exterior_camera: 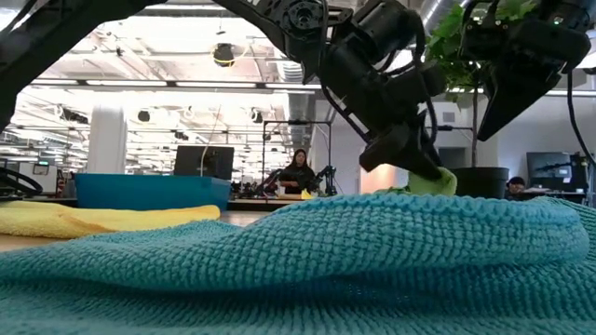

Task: Fold microfiber towels
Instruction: Fold the green towel

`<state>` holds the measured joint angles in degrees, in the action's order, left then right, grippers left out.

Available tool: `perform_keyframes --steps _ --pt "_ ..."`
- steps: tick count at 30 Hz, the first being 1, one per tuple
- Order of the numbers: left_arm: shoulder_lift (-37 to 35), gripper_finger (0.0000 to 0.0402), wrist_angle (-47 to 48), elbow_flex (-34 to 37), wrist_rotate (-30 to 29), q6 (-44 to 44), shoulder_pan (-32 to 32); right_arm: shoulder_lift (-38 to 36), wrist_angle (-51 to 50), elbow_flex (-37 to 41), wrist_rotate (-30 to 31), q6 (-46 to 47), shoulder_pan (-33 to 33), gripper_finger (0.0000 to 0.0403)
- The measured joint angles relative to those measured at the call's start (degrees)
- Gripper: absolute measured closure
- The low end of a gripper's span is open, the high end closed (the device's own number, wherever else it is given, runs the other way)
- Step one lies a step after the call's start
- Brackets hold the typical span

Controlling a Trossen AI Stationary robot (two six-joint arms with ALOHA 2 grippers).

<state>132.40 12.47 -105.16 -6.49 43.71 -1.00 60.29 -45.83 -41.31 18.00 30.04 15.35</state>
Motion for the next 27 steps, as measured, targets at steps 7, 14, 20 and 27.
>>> perform_keyframes --steps 7,14,20,27 --pt "-0.79 0.0244 6.75 -3.59 -2.94 -4.85 0.95 0.0 -0.01 0.01 -0.02 0.0 0.0 0.0285" --pt "-3.44 0.0244 22.3 -5.05 2.49 -12.05 -0.95 0.0 0.06 -0.01 -0.09 -0.02 0.0 0.0285" --pt "-8.03 0.0244 34.15 -5.09 8.18 -17.12 -3.01 0.03 4.74 0.94 -1.87 -3.74 0.04 0.0285" --pt "-13.07 0.0244 43.76 -4.12 8.16 -21.19 -3.11 5.81 10.79 2.2 -4.44 -9.21 0.96 0.0285"
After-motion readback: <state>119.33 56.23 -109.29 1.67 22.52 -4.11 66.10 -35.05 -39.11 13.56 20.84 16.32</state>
